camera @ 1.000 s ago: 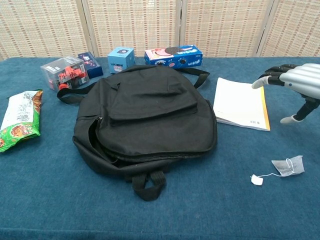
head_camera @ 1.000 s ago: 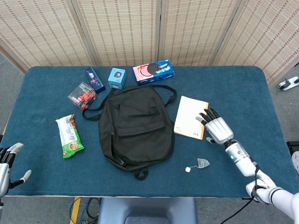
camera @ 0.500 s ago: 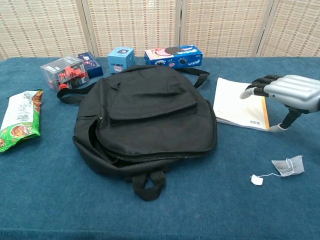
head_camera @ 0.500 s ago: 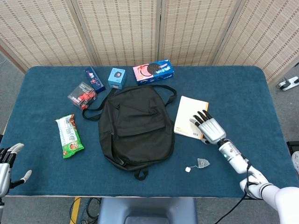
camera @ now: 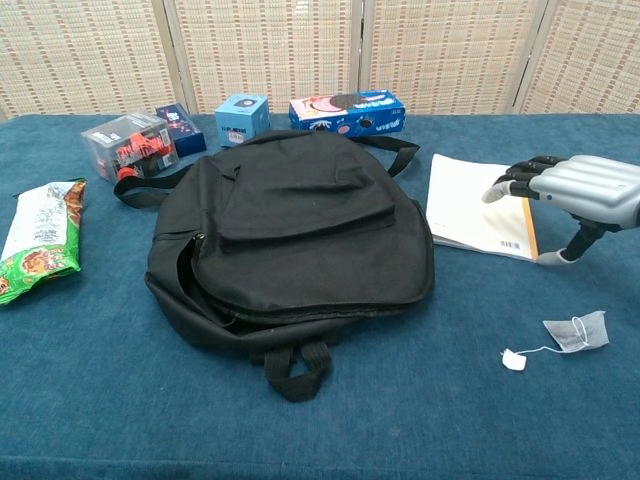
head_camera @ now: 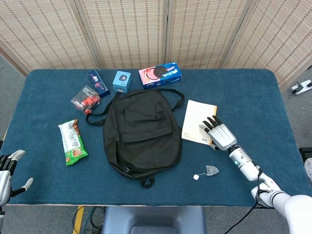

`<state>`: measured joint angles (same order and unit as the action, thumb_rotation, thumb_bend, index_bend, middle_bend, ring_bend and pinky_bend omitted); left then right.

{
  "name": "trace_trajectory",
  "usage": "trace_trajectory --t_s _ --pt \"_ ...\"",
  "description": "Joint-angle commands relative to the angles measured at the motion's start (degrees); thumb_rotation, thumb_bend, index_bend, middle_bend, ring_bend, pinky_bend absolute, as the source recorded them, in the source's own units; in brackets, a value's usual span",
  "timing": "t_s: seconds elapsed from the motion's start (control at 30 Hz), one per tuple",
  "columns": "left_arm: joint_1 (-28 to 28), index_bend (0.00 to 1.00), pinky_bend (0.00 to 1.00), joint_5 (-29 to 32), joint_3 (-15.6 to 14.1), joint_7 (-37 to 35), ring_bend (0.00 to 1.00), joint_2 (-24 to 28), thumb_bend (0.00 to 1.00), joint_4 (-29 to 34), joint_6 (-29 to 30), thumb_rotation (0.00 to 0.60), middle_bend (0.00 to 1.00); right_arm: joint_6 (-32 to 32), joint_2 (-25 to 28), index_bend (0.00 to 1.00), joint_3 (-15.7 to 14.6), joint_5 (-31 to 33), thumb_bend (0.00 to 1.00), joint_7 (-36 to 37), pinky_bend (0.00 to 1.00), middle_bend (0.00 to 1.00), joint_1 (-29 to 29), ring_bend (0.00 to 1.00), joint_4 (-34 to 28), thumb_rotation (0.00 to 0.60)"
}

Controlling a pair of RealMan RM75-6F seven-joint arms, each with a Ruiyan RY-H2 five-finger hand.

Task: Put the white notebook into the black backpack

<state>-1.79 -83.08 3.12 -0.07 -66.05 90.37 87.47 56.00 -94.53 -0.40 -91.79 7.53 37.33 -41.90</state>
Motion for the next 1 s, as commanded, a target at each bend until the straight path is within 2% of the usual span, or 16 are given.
trace_trajectory --t_s 0.03,0.6,1.0 --pt "0.0 0.18 0.07 0.0 0.0 0.0 0.13 0.0 0.24 0.0 0.0 0.600 0.15 -0.1 -0.1 0.15 -0.2 0.1 0.12 0.2 0.02 0.11 0.0 0.00 0.2 0.600" --pt "-0.1 0.18 0.07 0.0 0.1 0.0 0.13 -0.2 0.24 -0.2 -0.3 0.600 0.15 0.3 0.5 0.15 -0.8 0.8 0.12 0.6 0.02 0.11 -0.6 0.00 0.7 0.600" --pt "0.2 0.18 0.07 0.4 0.1 -0.1 0.13 -0.2 0.24 -0.3 -0.3 0.600 0.15 -0.3 -0.8 0.15 -0.1 1.1 0.12 0.9 0.02 0.11 1.0 0.00 1.9 0.600"
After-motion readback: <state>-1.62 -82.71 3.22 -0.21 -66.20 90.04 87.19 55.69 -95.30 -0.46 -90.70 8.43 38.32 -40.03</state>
